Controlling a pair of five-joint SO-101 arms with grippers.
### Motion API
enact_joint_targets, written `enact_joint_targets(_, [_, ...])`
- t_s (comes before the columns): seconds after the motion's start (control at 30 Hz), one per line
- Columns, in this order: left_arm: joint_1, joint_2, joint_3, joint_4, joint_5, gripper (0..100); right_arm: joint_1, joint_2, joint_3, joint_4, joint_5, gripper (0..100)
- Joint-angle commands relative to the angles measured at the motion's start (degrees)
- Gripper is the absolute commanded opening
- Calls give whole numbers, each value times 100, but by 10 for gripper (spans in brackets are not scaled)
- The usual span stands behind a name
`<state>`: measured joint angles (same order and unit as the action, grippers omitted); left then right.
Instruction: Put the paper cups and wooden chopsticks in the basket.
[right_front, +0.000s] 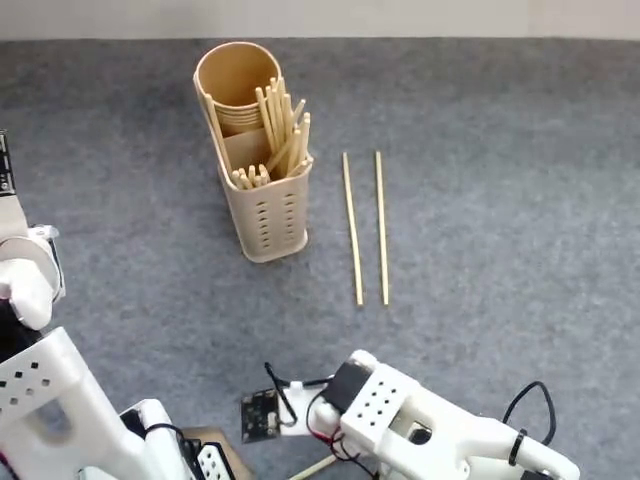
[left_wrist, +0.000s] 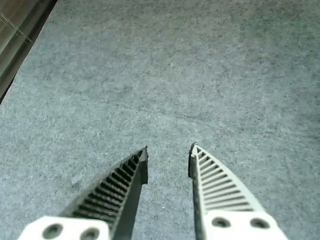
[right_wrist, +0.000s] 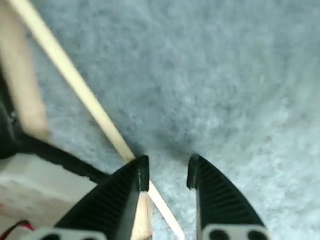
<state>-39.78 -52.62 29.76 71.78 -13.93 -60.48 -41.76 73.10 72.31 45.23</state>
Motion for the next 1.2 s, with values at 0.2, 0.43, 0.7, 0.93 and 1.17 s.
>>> enact_joint_targets(0.2, [48, -4, -145, 9, -62, 165, -215, -251, -664, 1341, 484, 134])
enact_joint_targets(0.43, [48, -4, -145, 9, -62, 165, -180, -295, -611, 1314, 1275, 134])
enact_joint_targets(0.7, [48, -4, -163, 9, -62, 165, -189, 75, -505, 1314, 1881, 134])
enact_joint_targets(0.93, [48, -4, -136, -26, -62, 165, -189, 1895, -822, 1323, 2075, 134])
enact_joint_targets(1.17, [48, -13, -154, -26, -62, 165, -189, 2141, -822, 1156, 2075, 134])
